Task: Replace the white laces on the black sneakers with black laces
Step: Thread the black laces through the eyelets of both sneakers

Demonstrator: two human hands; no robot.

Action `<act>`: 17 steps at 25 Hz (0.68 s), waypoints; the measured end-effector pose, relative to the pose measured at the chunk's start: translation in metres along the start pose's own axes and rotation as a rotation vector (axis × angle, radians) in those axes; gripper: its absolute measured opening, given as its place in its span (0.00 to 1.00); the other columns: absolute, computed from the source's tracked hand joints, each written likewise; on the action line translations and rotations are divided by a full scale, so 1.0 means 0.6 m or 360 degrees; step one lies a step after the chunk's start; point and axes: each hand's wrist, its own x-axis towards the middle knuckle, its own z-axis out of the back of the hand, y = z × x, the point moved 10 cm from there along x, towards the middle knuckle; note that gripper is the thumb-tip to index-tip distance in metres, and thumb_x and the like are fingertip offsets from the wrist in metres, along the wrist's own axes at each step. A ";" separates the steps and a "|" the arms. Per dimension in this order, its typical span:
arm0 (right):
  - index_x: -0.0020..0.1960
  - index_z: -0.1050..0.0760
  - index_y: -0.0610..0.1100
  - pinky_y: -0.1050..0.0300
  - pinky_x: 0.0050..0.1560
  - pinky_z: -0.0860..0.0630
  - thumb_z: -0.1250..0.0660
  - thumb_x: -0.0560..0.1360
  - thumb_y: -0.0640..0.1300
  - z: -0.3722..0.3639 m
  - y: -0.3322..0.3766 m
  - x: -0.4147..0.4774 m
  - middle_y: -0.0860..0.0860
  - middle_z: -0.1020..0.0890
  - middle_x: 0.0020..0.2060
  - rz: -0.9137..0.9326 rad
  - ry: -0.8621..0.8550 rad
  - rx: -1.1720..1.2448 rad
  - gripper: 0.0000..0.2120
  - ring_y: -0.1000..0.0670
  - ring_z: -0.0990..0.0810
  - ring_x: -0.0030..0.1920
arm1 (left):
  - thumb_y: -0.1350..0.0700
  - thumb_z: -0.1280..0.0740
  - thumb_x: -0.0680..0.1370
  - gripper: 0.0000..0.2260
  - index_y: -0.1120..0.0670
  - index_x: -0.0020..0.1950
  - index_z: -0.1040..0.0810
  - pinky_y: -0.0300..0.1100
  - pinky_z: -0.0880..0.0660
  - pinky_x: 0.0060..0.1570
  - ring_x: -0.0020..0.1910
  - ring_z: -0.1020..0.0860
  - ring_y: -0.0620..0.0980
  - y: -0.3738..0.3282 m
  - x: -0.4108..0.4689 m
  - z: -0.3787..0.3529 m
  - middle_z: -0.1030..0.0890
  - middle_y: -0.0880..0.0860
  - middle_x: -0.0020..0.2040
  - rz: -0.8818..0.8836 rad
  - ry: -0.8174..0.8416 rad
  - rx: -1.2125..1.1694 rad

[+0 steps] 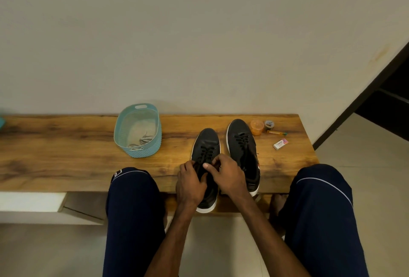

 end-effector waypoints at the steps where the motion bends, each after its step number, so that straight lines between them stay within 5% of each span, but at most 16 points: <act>1: 0.45 0.28 0.51 0.54 0.41 0.26 0.34 0.77 0.59 -0.004 0.001 0.000 0.57 0.23 0.41 0.0013 -0.0021 -0.0060 0.12 0.55 0.23 0.41 | 0.48 0.31 0.77 0.23 0.55 0.68 0.32 0.47 0.24 0.54 0.61 0.27 0.52 0.001 0.000 0.000 0.28 0.54 0.63 0.0006 0.0002 0.0000; 3: 0.45 0.28 0.51 0.56 0.40 0.27 0.35 0.80 0.53 -0.001 0.002 0.005 0.56 0.22 0.40 0.0057 -0.0065 0.0046 0.08 0.56 0.23 0.39 | 0.47 0.31 0.77 0.23 0.55 0.68 0.32 0.47 0.24 0.54 0.61 0.28 0.52 0.006 0.001 -0.001 0.29 0.54 0.63 0.0036 0.0018 0.0001; 8: 0.49 0.26 0.45 0.55 0.49 0.21 0.40 0.84 0.47 0.028 -0.025 0.013 0.51 0.14 0.40 -0.0170 -0.0186 0.1125 0.09 0.53 0.15 0.41 | 0.47 0.31 0.77 0.23 0.54 0.68 0.32 0.48 0.23 0.55 0.61 0.27 0.51 0.007 0.003 -0.004 0.29 0.53 0.63 0.0069 0.0038 -0.0030; 12: 0.54 0.27 0.48 0.59 0.40 0.25 0.38 0.82 0.50 0.031 -0.043 0.007 0.56 0.18 0.42 -0.0260 -0.0175 0.0454 0.06 0.53 0.18 0.40 | 0.46 0.34 0.80 0.16 0.54 0.62 0.29 0.42 0.28 0.44 0.52 0.26 0.48 0.000 0.003 0.008 0.27 0.52 0.57 0.0030 -0.0048 -0.0066; 15: 0.67 0.32 0.47 0.55 0.48 0.24 0.35 0.79 0.57 0.002 -0.033 0.003 0.53 0.20 0.53 -0.0206 0.0076 0.0224 0.21 0.53 0.21 0.50 | 0.46 0.38 0.82 0.12 0.55 0.55 0.27 0.40 0.31 0.40 0.46 0.26 0.47 0.005 0.008 0.015 0.25 0.51 0.52 0.0052 -0.0096 -0.0153; 17: 0.67 0.31 0.47 0.49 0.54 0.23 0.34 0.78 0.57 -0.018 -0.013 -0.001 0.51 0.22 0.60 -0.0085 0.0173 -0.0052 0.22 0.49 0.21 0.57 | 0.46 0.42 0.83 0.14 0.56 0.52 0.24 0.42 0.32 0.40 0.45 0.25 0.49 0.014 0.013 0.017 0.23 0.53 0.50 0.0110 -0.0105 -0.0215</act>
